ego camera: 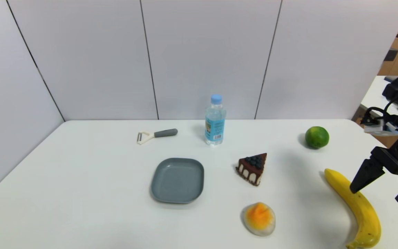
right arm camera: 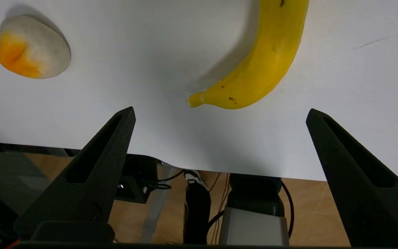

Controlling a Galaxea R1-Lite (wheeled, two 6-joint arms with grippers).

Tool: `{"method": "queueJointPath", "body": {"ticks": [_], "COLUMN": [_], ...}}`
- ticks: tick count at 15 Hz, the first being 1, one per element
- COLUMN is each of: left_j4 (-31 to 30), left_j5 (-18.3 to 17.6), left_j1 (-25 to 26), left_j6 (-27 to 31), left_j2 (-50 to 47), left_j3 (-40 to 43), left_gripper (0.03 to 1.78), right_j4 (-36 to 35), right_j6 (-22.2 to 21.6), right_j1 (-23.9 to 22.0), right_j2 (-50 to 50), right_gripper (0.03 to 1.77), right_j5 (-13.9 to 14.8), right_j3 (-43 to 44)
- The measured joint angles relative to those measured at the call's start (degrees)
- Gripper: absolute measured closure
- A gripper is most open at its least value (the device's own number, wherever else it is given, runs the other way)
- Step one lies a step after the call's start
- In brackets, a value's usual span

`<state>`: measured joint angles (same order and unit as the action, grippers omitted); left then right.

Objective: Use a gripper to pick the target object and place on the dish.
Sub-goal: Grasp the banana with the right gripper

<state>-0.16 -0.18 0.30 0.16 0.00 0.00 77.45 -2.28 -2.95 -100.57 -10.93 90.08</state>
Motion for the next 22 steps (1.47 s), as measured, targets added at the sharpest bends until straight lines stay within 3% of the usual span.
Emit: {"method": "queueJointPath", "body": {"ticks": [5, 22], "left_j4": [0.0, 0.0], "left_j5": [0.0, 0.0], "left_j1": [0.0, 0.0], "left_j6": [0.0, 0.0], "left_j2": [0.0, 0.0], "left_j3": [0.0, 0.0], "left_gripper": [0.12, 0.12], "right_j4": [-5.3, -17.2], "right_j6": [-0.8, -0.3], "right_j1": [-1.3, -2.5], "right_j2": [-5.9, -9.1], "right_gripper": [0.09, 0.09], "right_j5": [1.8, 2.0], "right_j3": [-1.1, -12.3]}}
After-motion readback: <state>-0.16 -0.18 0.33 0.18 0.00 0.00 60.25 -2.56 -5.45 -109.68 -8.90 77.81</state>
